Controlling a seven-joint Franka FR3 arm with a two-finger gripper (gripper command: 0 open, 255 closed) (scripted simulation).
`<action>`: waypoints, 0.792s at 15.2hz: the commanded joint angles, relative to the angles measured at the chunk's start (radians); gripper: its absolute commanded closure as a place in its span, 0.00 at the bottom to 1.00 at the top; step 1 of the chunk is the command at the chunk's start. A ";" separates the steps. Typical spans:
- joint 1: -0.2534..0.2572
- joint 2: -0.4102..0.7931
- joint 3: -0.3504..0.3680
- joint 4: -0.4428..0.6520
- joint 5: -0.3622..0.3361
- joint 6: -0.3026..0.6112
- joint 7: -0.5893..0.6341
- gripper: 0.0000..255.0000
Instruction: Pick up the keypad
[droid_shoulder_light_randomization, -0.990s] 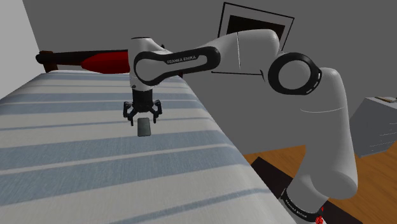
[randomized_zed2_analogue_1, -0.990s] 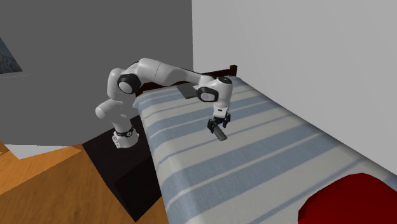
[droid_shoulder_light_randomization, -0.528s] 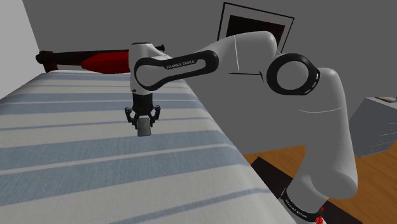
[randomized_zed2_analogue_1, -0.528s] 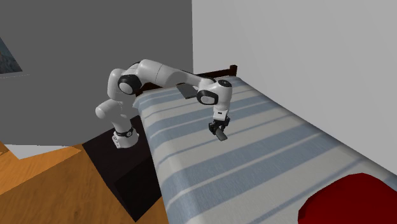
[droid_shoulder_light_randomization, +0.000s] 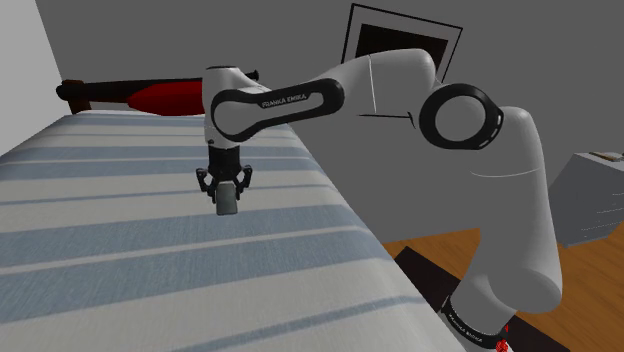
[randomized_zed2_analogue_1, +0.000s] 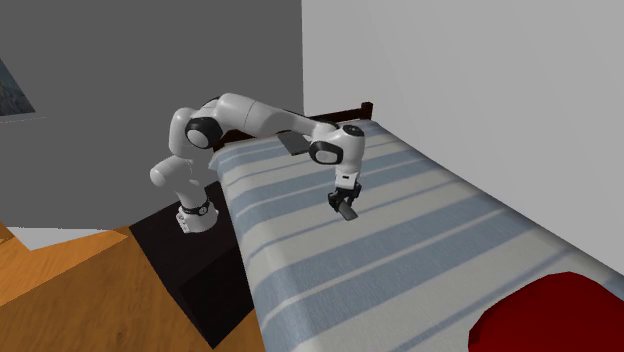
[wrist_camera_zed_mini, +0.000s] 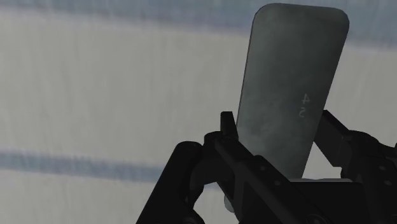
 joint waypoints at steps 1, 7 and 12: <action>0.001 -0.005 0.001 0.009 0.002 -0.017 0.000 1.00; 0.003 -0.020 0.005 0.069 0.008 -0.090 -0.002 1.00; 0.007 -0.025 0.007 0.128 0.010 -0.154 -0.003 1.00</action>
